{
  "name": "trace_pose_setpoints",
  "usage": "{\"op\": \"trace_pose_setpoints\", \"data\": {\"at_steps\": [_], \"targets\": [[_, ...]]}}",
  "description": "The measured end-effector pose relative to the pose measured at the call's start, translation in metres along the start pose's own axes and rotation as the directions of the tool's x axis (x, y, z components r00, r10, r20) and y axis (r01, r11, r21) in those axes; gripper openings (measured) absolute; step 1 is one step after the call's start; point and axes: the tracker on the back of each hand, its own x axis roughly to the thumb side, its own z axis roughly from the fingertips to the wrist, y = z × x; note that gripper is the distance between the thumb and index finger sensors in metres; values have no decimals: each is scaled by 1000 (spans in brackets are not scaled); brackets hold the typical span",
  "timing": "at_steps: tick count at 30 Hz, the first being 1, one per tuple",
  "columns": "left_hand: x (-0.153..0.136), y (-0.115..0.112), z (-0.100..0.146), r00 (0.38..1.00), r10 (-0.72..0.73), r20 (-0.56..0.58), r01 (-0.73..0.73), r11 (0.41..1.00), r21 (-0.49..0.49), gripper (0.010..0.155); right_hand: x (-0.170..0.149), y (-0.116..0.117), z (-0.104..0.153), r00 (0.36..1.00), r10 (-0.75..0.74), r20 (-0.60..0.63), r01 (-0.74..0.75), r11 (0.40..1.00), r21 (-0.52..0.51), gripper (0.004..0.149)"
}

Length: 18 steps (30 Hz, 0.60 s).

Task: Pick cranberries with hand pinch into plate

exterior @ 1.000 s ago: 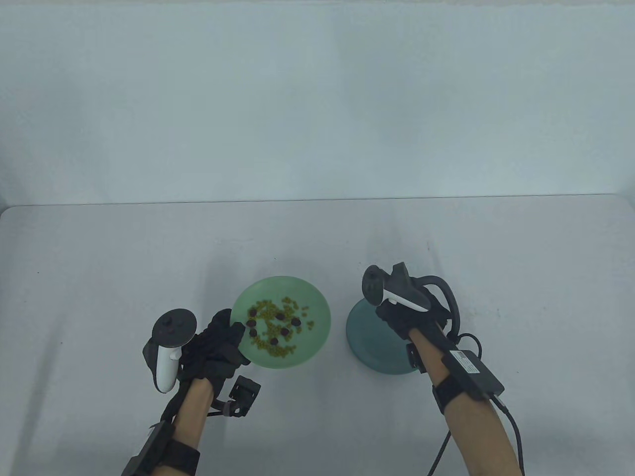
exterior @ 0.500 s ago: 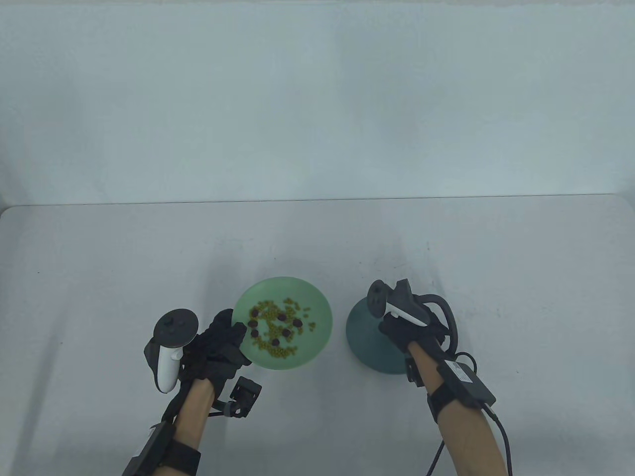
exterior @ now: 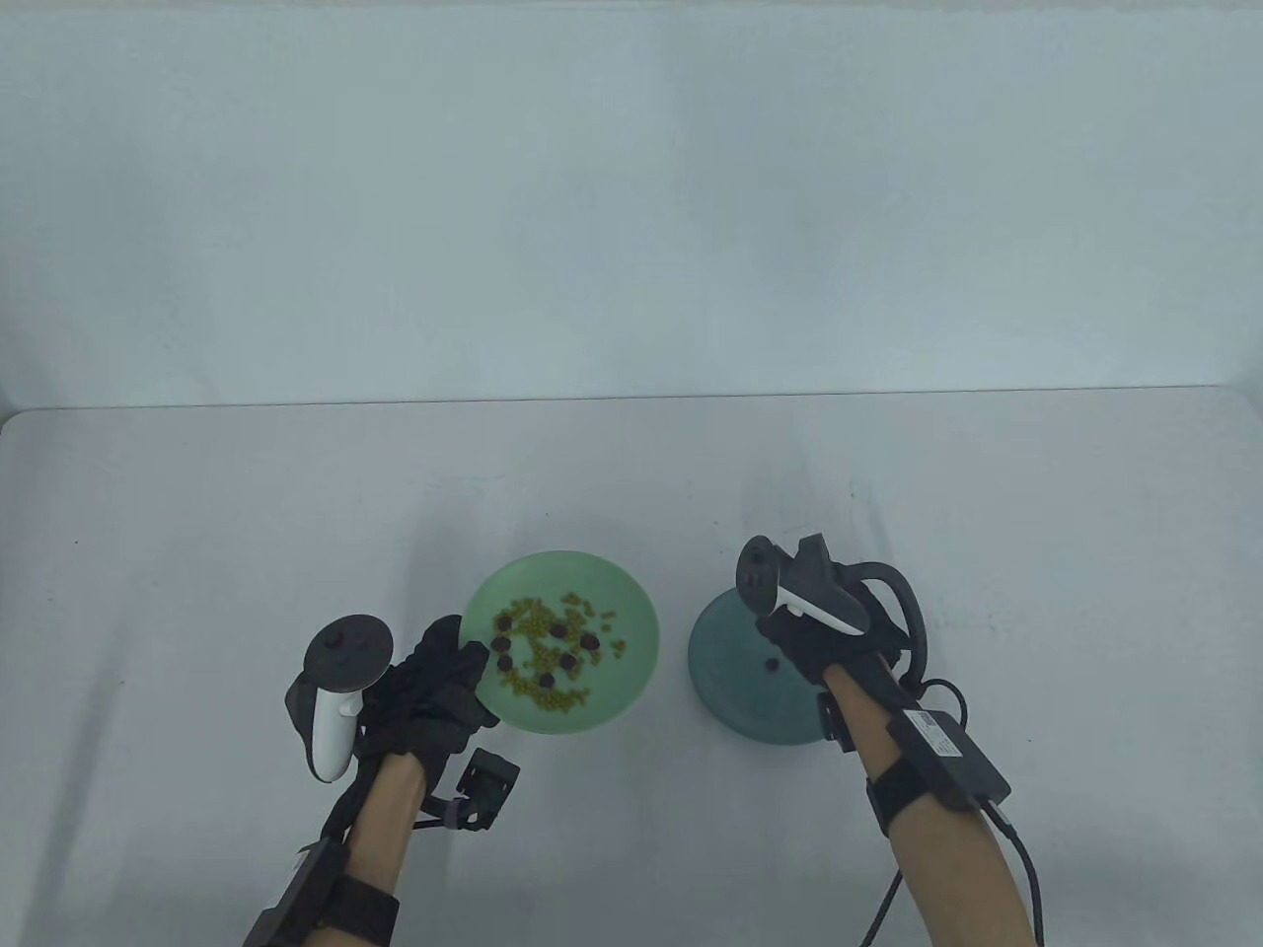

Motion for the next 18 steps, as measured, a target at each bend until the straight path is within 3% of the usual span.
{"op": "trace_pose_setpoints", "data": {"at_steps": [9,18], "targets": [[0,1,0,1000,3,-2,-3,1000,1,58,39,-70,28,992,54,118,-37,990,-138,49],[1,0,0,1000,7,5,-7,1000,-7,58,103,-87,37,961,110,254,-69,984,-166,48]]}}
